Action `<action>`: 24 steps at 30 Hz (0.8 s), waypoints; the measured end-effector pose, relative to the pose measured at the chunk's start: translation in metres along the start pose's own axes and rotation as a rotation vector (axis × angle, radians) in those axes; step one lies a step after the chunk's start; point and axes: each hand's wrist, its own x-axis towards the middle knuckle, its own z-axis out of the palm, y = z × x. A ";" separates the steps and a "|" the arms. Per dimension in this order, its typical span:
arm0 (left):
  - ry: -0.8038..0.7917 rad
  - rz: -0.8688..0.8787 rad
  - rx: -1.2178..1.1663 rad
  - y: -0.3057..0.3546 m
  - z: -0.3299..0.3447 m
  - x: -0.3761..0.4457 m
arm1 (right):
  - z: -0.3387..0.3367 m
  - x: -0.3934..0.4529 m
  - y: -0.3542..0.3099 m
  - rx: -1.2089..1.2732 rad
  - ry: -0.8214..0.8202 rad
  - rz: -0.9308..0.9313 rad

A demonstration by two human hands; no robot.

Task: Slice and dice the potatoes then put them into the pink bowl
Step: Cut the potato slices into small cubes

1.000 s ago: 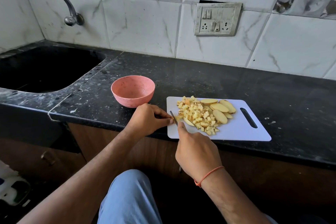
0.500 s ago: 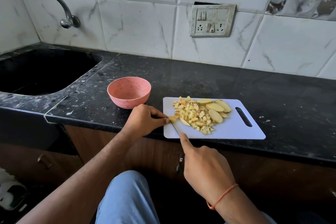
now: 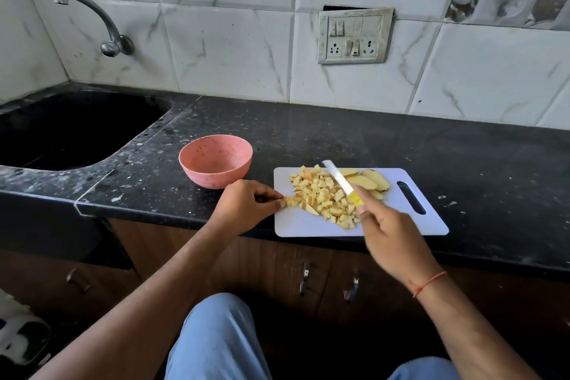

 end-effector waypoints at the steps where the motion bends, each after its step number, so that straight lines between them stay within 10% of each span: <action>1: 0.003 0.009 0.010 0.001 0.000 0.001 | -0.004 0.008 0.010 0.037 0.037 0.005; 24: 0.035 0.178 0.171 0.025 0.008 0.038 | -0.023 0.042 0.062 0.622 0.165 0.208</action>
